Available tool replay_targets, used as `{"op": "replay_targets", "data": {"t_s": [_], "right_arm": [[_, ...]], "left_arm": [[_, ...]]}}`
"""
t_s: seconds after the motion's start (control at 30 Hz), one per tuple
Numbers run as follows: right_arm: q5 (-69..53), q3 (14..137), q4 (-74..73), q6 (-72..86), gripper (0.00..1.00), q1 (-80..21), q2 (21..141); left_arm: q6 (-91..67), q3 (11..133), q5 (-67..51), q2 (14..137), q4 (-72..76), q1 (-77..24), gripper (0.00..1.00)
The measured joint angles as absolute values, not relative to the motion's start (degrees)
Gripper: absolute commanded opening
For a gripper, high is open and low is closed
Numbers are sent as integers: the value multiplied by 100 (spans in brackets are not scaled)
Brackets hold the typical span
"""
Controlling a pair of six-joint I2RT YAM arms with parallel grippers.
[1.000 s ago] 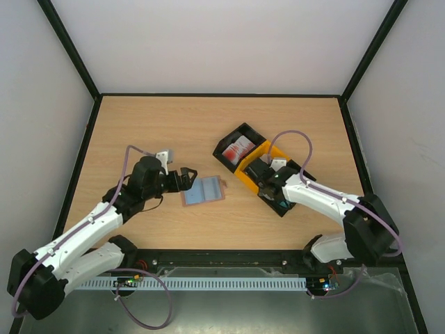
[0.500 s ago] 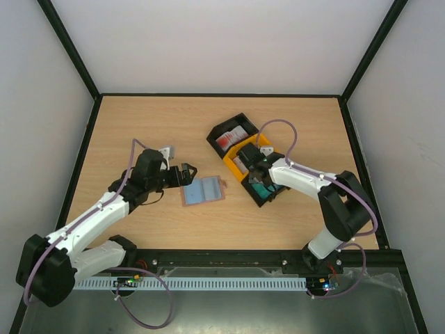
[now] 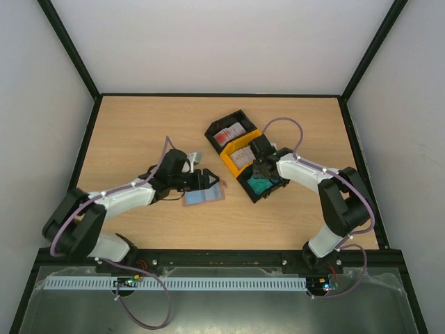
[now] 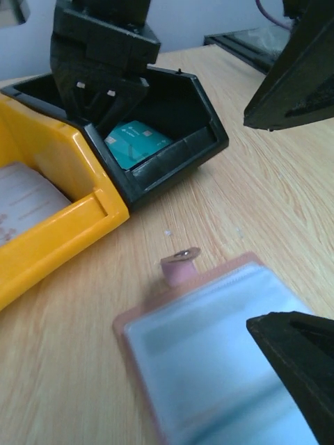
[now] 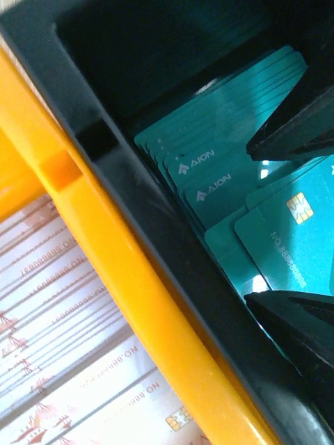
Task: Put the credit cards into the card holder
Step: Move the storage box to the center of the board, then pick up the credit card from the storage box.
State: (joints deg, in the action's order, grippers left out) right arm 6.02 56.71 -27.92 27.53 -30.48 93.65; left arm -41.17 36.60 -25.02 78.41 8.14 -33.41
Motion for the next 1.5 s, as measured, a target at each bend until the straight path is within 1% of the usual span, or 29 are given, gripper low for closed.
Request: {"op": "replay_targets", "data": {"t_s": [0.07, 0.13, 0.37, 0.47, 0.53, 0.67, 0.77, 0.83, 0.9, 1.17, 1.33, 1.5], "right_arm": [[534, 5660, -2790, 2709, 49, -3050, 9365], [478, 5636, -2770, 2676, 50, -3050, 9371], [410, 5511, -2639, 2609, 53, -3050, 9502], [408, 5500, -2622, 2593, 54, -3050, 9522], [392, 5500, -2620, 2587, 53, -3050, 9522], [228, 5502, -2626, 2523, 48, -3048, 9502], [-16, 5500, -2676, 2434, 43, -3020, 9448], [-211, 5500, -2718, 2377, 37, -3017, 9373], [-349, 5500, -2762, 2281, 34, -2982, 9271], [-770, 5498, -2790, 2032, 30, -2904, 8759], [-1039, 5476, -2757, 2003, 24, -2904, 8591], [-1225, 5374, -2659, 2023, 23, -2904, 8440]], "left_arm": [[-4233, 3697, -2563, 8180, 1017, -3500, 62], [-4379, 3726, -2561, 8416, 1184, -3647, 59], [-4696, 4119, -2530, 9297, 1743, -4265, 57], [-4737, 4416, -2526, 9727, 1890, -4458, 51], [-4766, 4593, -2515, 9972, 1935, -4543, 44], [-4792, 4877, -2373, 10357, 1979, -4676, 32], [-4803, 5076, -2228, 10575, 1981, -4733, 27], [-4788, 5151, -2165, 10667, 1922, -4751, 24], [-4768, 5170, -2176, 10718, 1887, -4764, 21], [-4685, 5363, -2222, 10868, 1817, -4810, 21], [-4678, 5363, -2228, 10875, 1822, -4810, 21], [-4672, 5365, -2228, 10875, 1822, -4810, 21]]}}
